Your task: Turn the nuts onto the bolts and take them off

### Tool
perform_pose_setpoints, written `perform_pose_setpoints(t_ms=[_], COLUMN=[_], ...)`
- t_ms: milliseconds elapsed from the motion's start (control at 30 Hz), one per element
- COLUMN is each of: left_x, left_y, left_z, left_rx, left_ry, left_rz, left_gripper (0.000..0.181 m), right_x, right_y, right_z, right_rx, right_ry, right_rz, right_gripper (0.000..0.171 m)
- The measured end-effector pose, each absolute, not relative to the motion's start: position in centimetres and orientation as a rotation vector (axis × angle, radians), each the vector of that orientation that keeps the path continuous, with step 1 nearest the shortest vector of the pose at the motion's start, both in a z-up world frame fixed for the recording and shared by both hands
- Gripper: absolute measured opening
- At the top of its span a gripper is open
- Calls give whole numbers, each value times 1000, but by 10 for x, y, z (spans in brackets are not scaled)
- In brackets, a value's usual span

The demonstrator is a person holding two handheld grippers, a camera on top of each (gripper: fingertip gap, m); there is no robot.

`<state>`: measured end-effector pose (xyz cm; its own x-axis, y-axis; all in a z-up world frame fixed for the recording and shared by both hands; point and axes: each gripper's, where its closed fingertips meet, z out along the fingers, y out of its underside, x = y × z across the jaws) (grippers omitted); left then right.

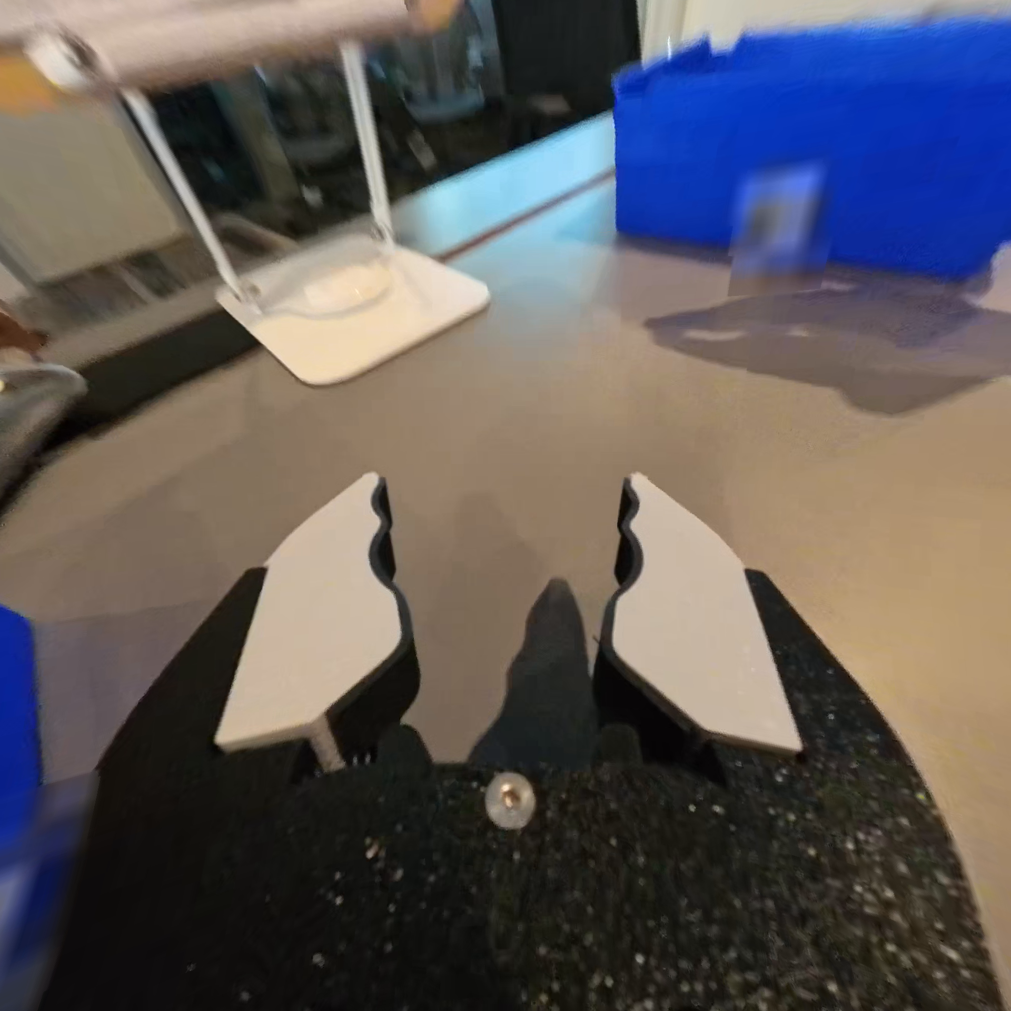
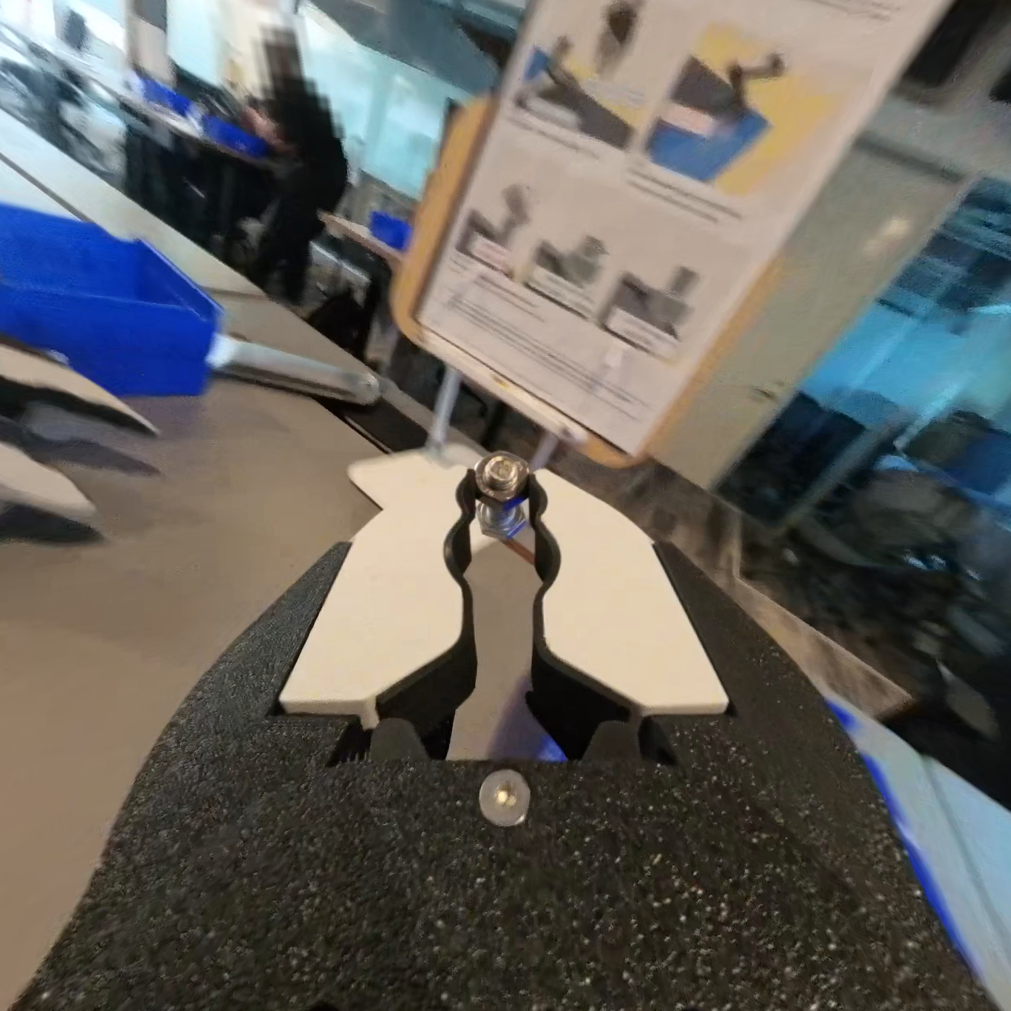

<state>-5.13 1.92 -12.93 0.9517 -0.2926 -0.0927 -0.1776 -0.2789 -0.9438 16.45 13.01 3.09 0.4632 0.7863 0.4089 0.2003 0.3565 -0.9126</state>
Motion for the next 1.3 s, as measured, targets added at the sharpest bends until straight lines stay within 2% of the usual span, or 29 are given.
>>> perform_pose_setpoints(t_ms=[167, 267, 500, 800, 1300], left_x=[-56, -56, -62, -47, -34], left_y=[17, 21, 28, 53, 57], left_z=[-92, -89, -85, -87, -91], left_rx=[-1604, -1565, -1539, -1547, -1568], left_ry=[233, 232, 209, 228, 281], left_rz=[-132, -105, -22, -35, -57], left_gripper=[78, 78, 74, 74, 73], right_x=[236, 244, 256, 268, 265], right_y=[228, 255, 311, 330, 326], right_z=[-29, -63, -115, -139, -159], right_rx=[-1480, -1573, -1640, -1806, -1848], right_ry=[-1144, -1236, -1326, -1191, -1247], right_rz=[382, 455, 292, 381, 427], right_gripper=[17, 18, 18, 18, 18])
